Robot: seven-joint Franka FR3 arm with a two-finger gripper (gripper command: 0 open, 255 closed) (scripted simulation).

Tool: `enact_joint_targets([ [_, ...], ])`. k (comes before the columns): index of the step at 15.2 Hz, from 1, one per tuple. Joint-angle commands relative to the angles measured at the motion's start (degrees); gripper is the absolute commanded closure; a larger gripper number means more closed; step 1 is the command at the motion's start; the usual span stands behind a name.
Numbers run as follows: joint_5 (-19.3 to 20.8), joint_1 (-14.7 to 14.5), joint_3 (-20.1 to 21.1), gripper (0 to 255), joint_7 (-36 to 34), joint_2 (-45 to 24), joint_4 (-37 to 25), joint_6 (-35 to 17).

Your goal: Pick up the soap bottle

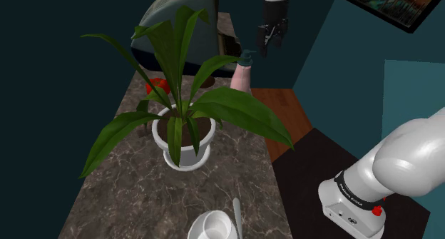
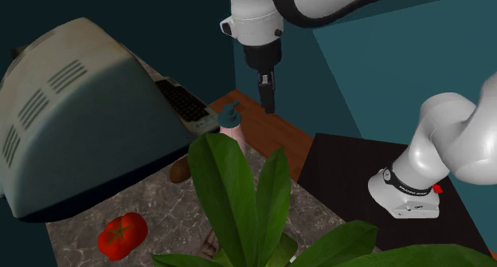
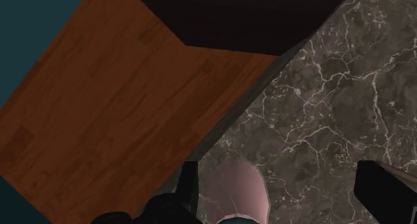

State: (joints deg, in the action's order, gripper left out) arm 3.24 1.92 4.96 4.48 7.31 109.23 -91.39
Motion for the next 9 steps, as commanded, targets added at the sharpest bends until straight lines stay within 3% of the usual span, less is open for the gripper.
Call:
enact_joint_targets([
  [1, 0.2, 0.1, 0.1, 0, -0.6, -4.9, -4.8, 0.1],
  [9, 0.9, -0.1, -0.1, 0, -2.1, -23.5, -25.9, 3.5],
])
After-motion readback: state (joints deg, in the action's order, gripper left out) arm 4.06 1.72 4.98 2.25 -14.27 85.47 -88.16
